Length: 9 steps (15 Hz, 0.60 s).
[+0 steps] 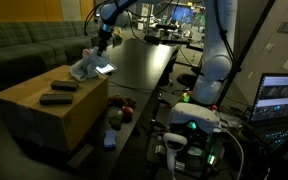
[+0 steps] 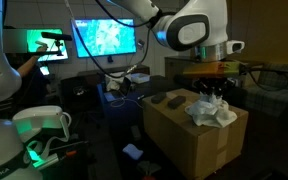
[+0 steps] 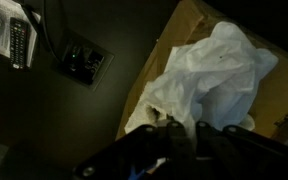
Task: Place the plastic and the towel from the box onto the table. Move the brown and red toys onto the box. Transfer the black object on the right of the box to the table. Put the blue object from the table onto the box. Pick up the black object from the box and position it on the table. Lastly, take the black object from the left side of the table and place it on the box.
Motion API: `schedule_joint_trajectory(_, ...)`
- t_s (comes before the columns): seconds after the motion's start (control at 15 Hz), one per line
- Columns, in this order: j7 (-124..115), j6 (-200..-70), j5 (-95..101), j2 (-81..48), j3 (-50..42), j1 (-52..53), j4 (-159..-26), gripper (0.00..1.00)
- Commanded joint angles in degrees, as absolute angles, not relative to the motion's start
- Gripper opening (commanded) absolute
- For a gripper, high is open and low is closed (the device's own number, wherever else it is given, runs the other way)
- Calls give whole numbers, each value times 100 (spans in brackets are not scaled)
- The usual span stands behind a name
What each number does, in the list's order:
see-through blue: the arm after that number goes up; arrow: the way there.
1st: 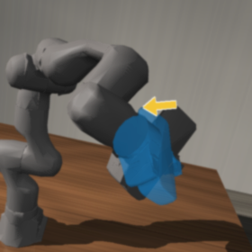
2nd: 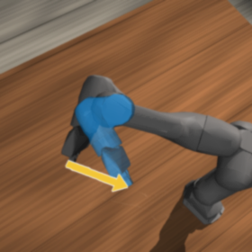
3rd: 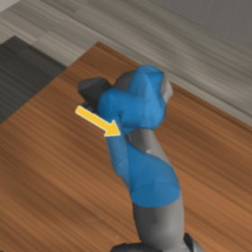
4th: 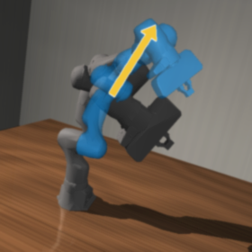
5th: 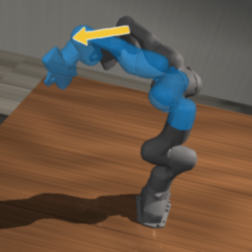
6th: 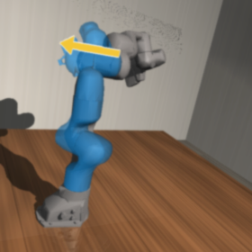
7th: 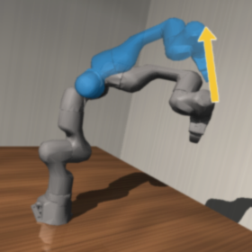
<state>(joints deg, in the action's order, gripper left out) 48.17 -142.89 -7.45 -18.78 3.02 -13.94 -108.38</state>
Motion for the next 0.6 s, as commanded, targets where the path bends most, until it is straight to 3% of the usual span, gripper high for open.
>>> schedule_joint_trajectory(0.0,5485,-13744,-1580,-1622,590,-1561,-10961,2)
schedule_joint_trajectory(0.53,5645,-10782,-2588,-1883,355,-1457,-10304,2)
